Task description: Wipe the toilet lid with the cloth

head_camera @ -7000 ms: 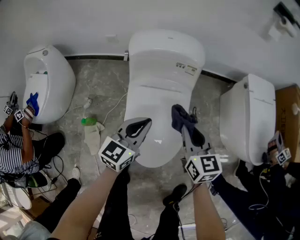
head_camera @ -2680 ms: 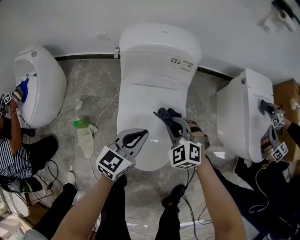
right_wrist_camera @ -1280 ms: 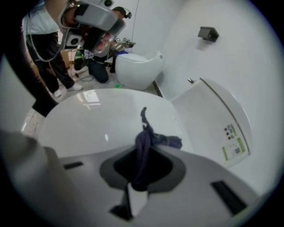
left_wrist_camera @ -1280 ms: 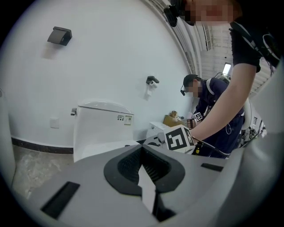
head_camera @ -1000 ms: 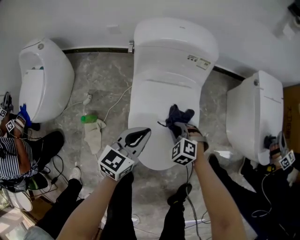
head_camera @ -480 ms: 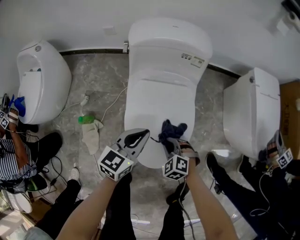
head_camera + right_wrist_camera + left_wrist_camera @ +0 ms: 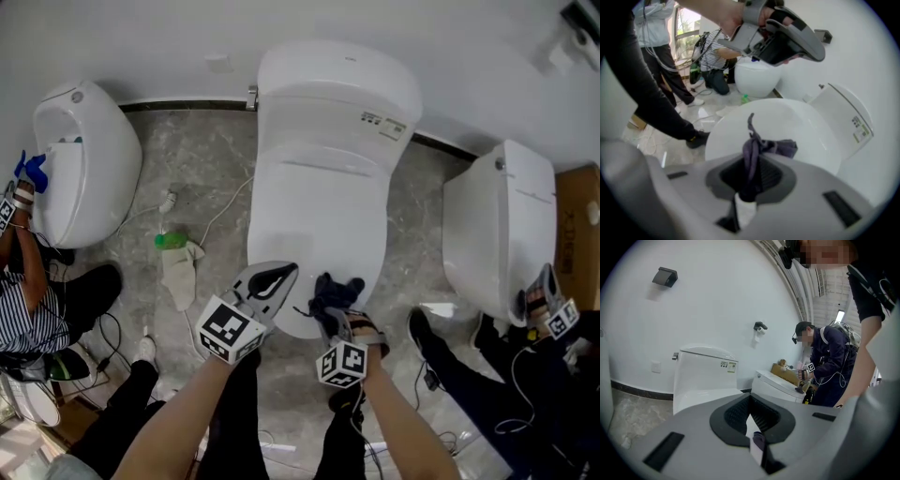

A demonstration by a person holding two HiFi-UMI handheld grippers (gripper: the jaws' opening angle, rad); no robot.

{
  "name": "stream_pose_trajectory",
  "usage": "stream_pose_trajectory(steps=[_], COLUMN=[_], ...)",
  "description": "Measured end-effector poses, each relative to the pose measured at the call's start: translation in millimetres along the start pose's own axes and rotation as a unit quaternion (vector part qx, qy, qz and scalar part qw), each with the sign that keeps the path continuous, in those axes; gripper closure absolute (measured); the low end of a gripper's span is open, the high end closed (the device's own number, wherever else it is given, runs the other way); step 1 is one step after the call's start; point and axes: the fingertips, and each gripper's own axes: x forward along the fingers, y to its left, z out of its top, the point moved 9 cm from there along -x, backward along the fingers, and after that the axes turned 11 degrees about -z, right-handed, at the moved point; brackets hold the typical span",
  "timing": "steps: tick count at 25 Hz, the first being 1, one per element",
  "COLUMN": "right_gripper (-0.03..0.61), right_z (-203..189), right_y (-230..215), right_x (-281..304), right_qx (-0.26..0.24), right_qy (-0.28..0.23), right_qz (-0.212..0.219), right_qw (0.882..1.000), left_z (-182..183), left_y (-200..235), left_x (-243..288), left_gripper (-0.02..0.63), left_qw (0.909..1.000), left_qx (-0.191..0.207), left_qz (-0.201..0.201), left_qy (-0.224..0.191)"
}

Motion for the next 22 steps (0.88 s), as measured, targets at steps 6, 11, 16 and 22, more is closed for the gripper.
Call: stream_pose_trajectory(steps=[6,11,16,22], right_gripper=[0.517,0.517,0.517,0.517], right_z=[10.9,48.3,84.3,125.4], right_y=[-2.4,-51.7,-134.8,-241.5], right_x=[-17.6,-37.9,-21.4,28.5], right_qx=[0.003,0.008,-0.007,-0.037], right_qy=[-0.014,-0.054,-0.073,-0.071], right_qz=[0.002,-0.048,-0.112,-0.174], right_qw=[1.0,0.997,0.991,0.981], left_z=[-2.4,-4.3,-1.2,-0.4], left_y=[1.1,8.3,20.7,38.4], left_x=[-6.8,-21.4,-38.4,-55.7], left_gripper=[0.601,0.601,0.601,0.601], left_qw=[1.0,0.9999,0.9997,0.9993], left_qx=[0.001,0.002,0.001,0.002], left_qz=[0.006,0.015,0.025,0.039], left_qy=[0.0,-0.001,0.0,0.001])
